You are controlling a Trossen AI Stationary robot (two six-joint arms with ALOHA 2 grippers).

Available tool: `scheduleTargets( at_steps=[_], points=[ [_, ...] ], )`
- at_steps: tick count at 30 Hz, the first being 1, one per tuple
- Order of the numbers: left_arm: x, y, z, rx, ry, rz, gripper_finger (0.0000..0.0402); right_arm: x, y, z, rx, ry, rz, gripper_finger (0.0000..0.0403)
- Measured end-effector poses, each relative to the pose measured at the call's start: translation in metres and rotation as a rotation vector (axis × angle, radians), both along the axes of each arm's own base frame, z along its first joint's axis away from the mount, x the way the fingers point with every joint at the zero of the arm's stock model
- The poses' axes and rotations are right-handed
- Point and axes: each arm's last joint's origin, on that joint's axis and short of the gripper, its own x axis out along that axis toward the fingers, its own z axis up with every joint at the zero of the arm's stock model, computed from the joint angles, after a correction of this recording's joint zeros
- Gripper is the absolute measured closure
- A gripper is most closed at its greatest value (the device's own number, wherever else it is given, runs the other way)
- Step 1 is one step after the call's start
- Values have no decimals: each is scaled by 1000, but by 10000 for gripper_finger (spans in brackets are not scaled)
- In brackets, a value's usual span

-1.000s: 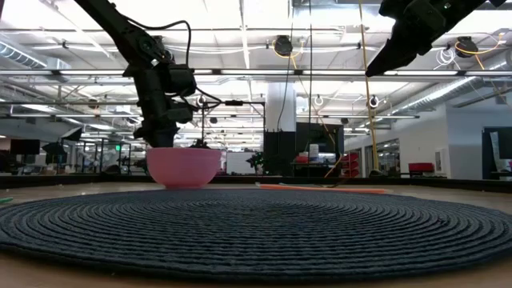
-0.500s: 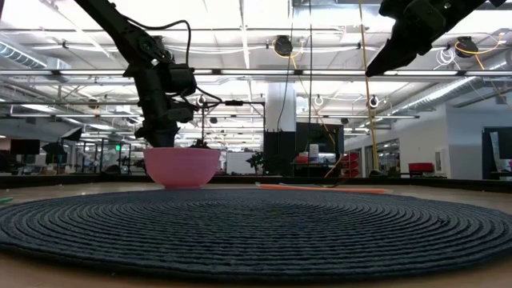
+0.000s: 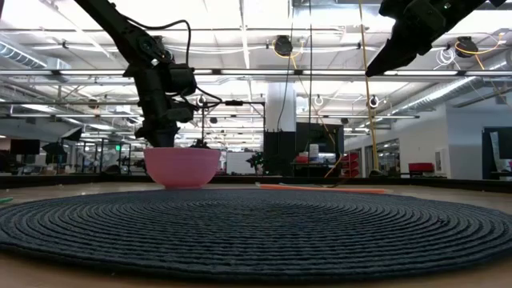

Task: Pick & Place Utensil
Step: Put the pink bowl on the blue mat

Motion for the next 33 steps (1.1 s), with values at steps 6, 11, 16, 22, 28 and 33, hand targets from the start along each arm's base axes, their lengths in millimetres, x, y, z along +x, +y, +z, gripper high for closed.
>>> scheduleTargets(
  at_steps=[6,11,16,22,28,33],
  points=[
    [0,0,0,0,1,0,381,0,0,0,0,0,0,204],
    [0,0,0,2,0,-10,394,0,0,0,0,0,0,204],
    [2,-2,0,5,2,-24,389,0,0,0,0,0,0,204],
    [3,-3,0,7,0,-29,393,0,0,0,0,0,0,204],
    [3,-3,0,7,0,-29,394,0,0,0,0,1,0,204],
    [3,-3,0,8,0,-30,396,0,0,0,0,1,0,204]
  ],
)
